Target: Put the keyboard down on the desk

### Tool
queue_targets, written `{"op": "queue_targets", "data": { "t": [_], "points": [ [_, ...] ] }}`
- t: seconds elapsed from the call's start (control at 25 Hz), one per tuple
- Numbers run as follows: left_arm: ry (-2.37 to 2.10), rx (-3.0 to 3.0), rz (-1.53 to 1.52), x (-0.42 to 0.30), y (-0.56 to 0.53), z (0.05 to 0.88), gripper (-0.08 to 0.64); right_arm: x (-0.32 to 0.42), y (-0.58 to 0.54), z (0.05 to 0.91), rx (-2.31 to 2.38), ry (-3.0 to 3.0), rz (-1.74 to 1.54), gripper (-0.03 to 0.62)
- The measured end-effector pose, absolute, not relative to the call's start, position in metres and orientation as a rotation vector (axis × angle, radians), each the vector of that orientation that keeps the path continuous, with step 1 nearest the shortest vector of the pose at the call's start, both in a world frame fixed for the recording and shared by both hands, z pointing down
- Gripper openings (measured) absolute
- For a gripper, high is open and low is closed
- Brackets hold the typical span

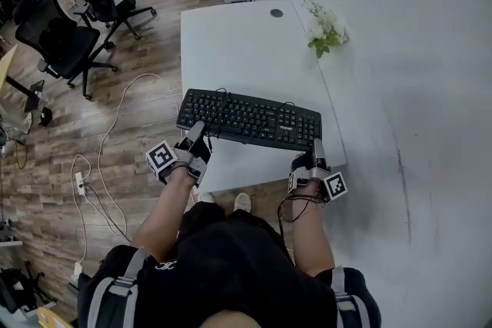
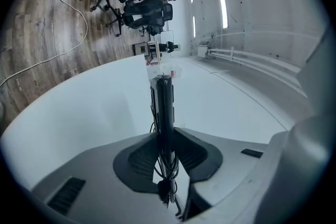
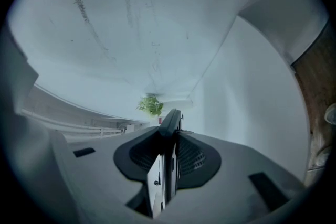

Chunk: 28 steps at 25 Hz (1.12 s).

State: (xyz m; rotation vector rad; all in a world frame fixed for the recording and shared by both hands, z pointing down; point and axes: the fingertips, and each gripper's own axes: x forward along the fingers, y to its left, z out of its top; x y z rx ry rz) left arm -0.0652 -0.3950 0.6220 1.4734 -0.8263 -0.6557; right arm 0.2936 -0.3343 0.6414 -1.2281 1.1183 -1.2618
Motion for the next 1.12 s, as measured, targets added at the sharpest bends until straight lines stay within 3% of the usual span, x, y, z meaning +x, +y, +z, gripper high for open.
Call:
{"op": "queue_targets", "data": {
  "t": [1.12],
  "points": [
    [-0.882,1.304,-0.439,-0.057,-0.427,0.74,0.089,0.302,-0.385,0.749,-1.542,1.007,-1.474,0.081]
  ]
}}
